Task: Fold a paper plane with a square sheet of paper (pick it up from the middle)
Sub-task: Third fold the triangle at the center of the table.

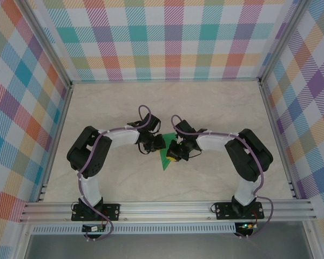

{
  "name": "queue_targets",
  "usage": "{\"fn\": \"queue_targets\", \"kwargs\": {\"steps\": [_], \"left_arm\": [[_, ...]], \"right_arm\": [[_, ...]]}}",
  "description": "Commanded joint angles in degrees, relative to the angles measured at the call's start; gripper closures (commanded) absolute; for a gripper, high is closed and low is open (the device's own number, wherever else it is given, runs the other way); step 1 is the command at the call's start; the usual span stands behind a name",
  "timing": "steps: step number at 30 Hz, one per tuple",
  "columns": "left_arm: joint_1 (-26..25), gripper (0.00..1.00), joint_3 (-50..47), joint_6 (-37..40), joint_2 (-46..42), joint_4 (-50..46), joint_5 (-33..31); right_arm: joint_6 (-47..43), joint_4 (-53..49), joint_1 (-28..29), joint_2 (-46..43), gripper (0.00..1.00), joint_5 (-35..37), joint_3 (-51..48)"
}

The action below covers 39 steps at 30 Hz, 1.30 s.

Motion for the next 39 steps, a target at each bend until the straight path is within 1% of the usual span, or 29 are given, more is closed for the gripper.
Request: {"fn": "queue_targets", "kwargs": {"steps": [1, 28, 39], "left_arm": [[0.31, 0.82, -0.6, 0.48, 1.01, -1.68, -0.68], [0.29, 0.82, -1.19, 0.43, 0.69, -1.59, -0.77], [0.29, 0.82, -1.08, 0.59, 0.6, -1.89, -0.56]], "right_arm": [[-0.08, 0.0, 0.33, 0.83, 0.89, 0.47, 1.2], [-0.9, -1.68, 0.33, 1.34, 0.89, 1.19, 1.12], [-2.12, 1.13, 0.32, 1.71, 0.89, -0.45, 0.94]]}}
